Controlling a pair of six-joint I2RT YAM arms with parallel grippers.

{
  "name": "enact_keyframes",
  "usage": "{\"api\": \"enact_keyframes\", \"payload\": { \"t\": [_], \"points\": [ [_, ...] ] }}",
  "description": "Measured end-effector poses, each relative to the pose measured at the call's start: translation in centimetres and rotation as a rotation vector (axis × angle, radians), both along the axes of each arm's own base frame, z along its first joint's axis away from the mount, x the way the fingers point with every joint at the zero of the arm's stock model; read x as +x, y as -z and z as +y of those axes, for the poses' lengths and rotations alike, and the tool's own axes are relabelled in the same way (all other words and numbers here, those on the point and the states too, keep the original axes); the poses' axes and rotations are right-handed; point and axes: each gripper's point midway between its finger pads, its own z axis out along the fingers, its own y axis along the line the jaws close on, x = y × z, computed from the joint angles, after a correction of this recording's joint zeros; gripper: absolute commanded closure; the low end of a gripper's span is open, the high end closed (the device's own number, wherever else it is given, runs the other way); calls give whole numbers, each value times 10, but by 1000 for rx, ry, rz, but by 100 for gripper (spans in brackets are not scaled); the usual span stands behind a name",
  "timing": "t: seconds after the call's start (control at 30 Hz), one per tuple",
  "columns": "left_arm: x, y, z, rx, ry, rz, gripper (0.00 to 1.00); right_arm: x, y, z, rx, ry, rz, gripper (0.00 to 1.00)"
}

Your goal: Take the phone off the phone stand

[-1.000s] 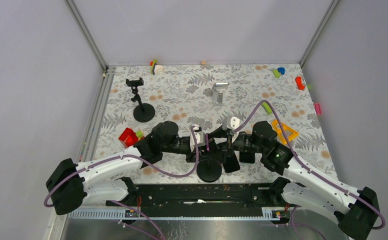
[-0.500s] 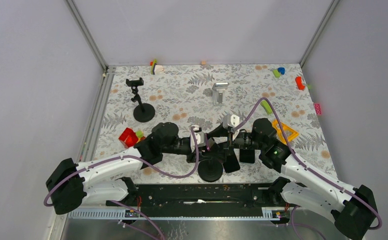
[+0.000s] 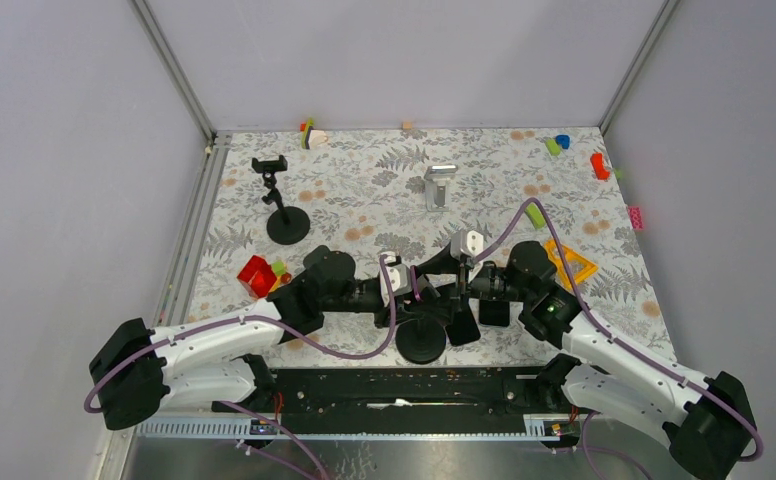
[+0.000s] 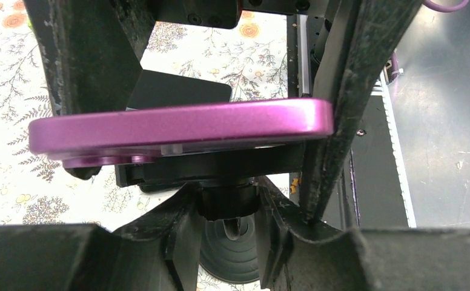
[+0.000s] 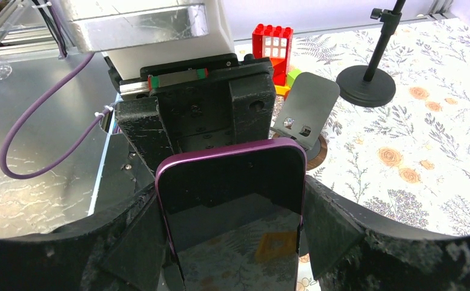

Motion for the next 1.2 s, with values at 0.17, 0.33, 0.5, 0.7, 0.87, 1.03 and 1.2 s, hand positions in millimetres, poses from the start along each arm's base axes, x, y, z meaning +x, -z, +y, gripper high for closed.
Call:
{"api": "enact_keyframes", "payload": {
  "t": [0.17, 0.33, 0.5, 0.7, 0.87, 1.03, 1.2],
  "points": [
    [1, 0, 0, 1, -7, 4, 100, 1, 0, 1, 17, 3, 11, 100],
    [1, 0, 0, 1, -12, 8, 100, 2, -1, 1, 23, 0, 19, 100],
    [2, 0, 0, 0, -18, 9, 100, 3, -1, 1, 30, 1, 17, 100],
    [2, 0, 0, 1, -10, 4, 100, 3, -1, 1, 32, 2, 16, 100],
    [0, 0, 0, 5, 13, 1, 100, 4, 0, 0, 25, 10, 23, 100],
    [1, 1, 0, 12, 28, -1, 100, 7, 0, 0, 18, 30, 34, 100],
    [1, 1, 0, 15, 31, -6, 100, 7, 1, -1, 11, 34, 40, 100]
  ]
}}
